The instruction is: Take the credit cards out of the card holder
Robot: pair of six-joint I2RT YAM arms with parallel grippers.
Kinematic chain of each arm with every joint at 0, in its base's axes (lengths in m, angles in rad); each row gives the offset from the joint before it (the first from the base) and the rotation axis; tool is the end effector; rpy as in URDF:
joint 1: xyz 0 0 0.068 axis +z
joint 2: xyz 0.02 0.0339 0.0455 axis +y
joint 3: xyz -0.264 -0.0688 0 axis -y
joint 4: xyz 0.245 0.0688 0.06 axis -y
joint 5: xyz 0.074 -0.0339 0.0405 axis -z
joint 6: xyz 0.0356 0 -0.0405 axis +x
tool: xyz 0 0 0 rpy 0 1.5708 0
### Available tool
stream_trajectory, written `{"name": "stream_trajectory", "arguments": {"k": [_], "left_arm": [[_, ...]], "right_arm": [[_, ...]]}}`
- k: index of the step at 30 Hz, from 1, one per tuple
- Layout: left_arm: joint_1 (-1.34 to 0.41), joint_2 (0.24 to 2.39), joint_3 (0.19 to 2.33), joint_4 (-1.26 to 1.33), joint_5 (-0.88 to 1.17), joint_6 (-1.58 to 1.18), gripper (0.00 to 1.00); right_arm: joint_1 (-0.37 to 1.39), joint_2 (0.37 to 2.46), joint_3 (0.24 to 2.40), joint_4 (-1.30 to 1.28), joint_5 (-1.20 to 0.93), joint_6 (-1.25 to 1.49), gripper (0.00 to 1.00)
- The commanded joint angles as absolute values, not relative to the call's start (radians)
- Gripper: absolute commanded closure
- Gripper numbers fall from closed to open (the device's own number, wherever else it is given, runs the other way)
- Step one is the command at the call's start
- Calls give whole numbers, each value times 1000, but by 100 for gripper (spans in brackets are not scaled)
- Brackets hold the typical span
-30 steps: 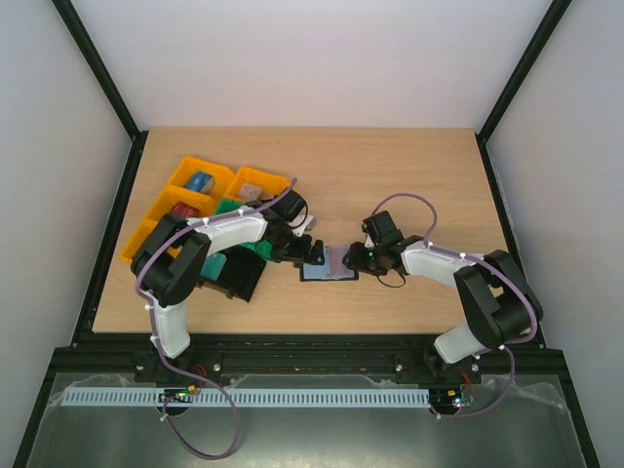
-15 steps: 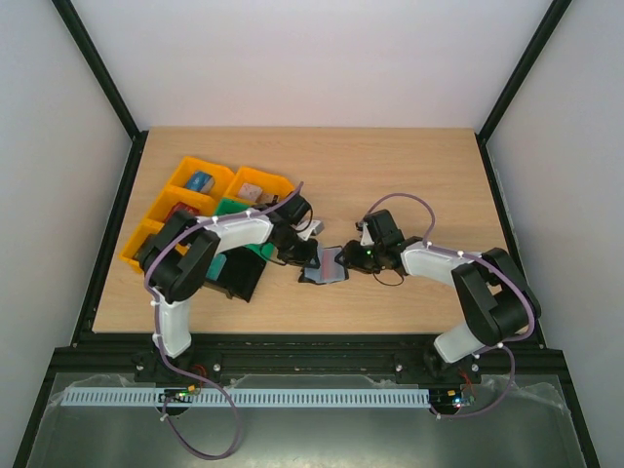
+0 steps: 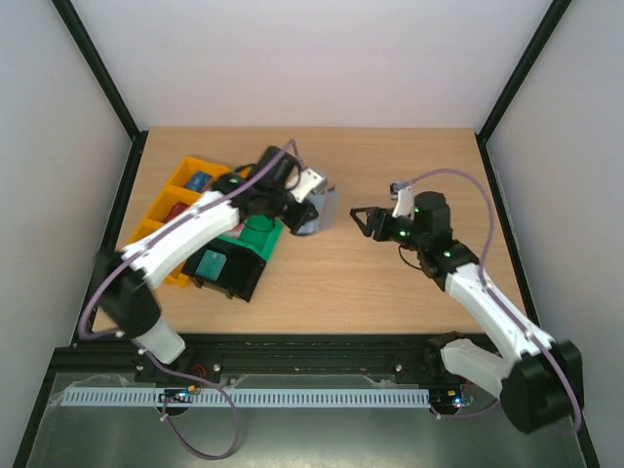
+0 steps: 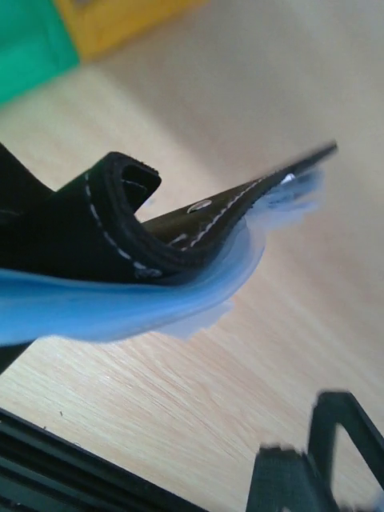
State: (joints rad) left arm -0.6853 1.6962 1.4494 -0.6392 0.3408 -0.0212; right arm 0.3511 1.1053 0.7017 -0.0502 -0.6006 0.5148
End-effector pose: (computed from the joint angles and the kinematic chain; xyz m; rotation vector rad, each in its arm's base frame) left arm 0.2815 -0.2455 0.2905 0.9679 2.3326 -0.7178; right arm 0.2215 0.1026 0.2631 -0.2326 2.1202 1.1376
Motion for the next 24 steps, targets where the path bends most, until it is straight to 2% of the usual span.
{"name": "stream_trajectory", "arguments": {"k": [1,6,10,13,17,24], "left_arm": [[-690,1440,1542,-760,230,244,98],[-689,1321,1717,-937,288,407,98],[-683,1280,1808,-957,255,424,98],[-682,1281,1846,-952,245,413,98],[-668,1288,1885,-952,329,386,98],[-657,1287,1918,-967,344,406,98]], "right_arm": [[351,915,704,164,-634,470,40],[350,852,693,467,-775,569,38],[362,860,738,633,-886,655,38],[430,861,807,582,-876,600,34],[550,879,878,438,-784,438,32],[571,953,964,315,-733,361,32]]}}
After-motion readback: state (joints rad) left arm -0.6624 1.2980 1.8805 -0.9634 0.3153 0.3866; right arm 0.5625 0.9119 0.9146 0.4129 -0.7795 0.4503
